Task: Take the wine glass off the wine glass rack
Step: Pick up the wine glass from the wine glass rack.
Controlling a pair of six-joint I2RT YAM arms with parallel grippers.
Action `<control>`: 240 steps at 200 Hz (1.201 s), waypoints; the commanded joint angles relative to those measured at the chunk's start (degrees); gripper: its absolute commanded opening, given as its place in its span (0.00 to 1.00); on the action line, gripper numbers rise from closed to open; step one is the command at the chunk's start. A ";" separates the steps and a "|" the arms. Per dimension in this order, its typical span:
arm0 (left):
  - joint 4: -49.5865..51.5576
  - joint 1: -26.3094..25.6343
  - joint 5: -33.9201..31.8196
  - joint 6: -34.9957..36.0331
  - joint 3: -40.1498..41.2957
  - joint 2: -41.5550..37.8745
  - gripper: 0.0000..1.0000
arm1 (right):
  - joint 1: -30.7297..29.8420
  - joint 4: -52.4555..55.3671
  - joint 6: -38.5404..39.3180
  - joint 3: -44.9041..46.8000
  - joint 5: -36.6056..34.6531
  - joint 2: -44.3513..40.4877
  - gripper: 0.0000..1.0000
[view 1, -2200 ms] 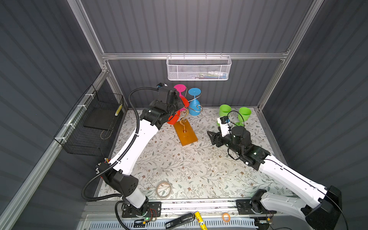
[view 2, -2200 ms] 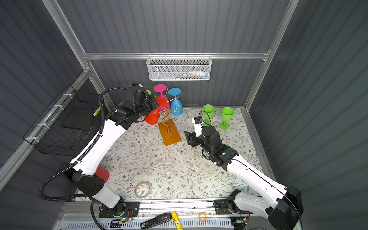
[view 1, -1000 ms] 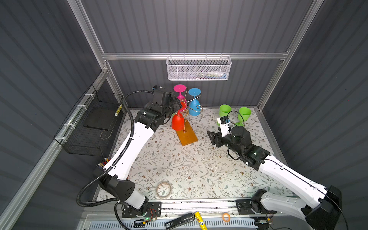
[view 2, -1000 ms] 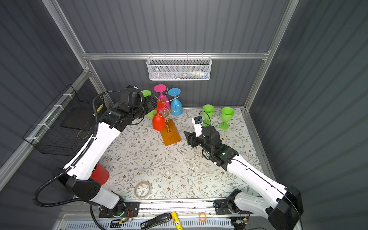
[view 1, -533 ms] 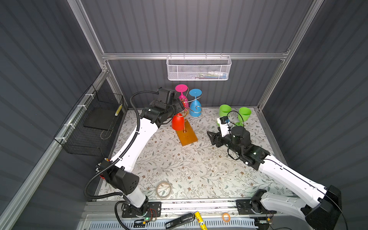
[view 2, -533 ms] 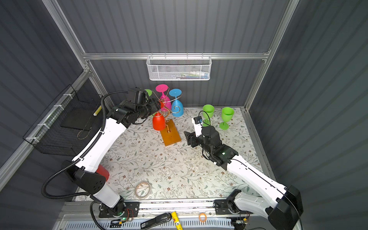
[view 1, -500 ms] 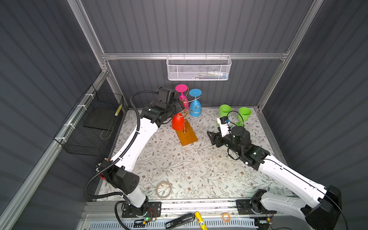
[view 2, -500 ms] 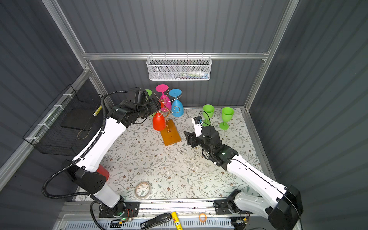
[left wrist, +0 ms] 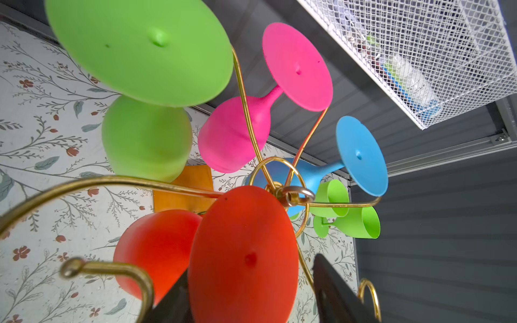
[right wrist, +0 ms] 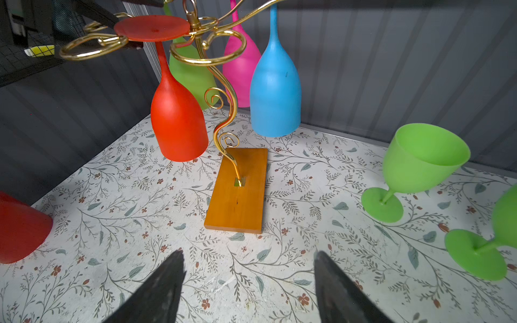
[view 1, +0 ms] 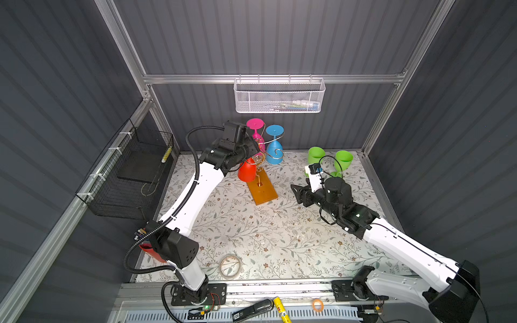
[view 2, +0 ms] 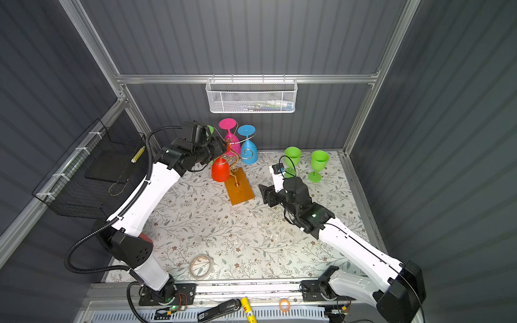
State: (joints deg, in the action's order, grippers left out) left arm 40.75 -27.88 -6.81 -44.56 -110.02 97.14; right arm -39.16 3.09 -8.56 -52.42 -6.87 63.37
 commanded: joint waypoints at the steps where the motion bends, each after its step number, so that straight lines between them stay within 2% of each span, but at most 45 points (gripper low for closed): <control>1: -0.67 0.55 0.09 1.05 -2.39 -0.24 0.58 | -0.39 -0.19 0.03 -0.57 -0.31 0.30 0.74; 240: -3.56 0.54 1.45 -0.88 -1.48 0.00 0.26 | -0.32 0.16 0.08 -0.40 -0.73 -0.22 0.74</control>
State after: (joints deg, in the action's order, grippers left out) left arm 38.06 -27.64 -5.93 -45.25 -111.28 97.14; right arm -39.16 3.09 -8.56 -52.42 -6.90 63.37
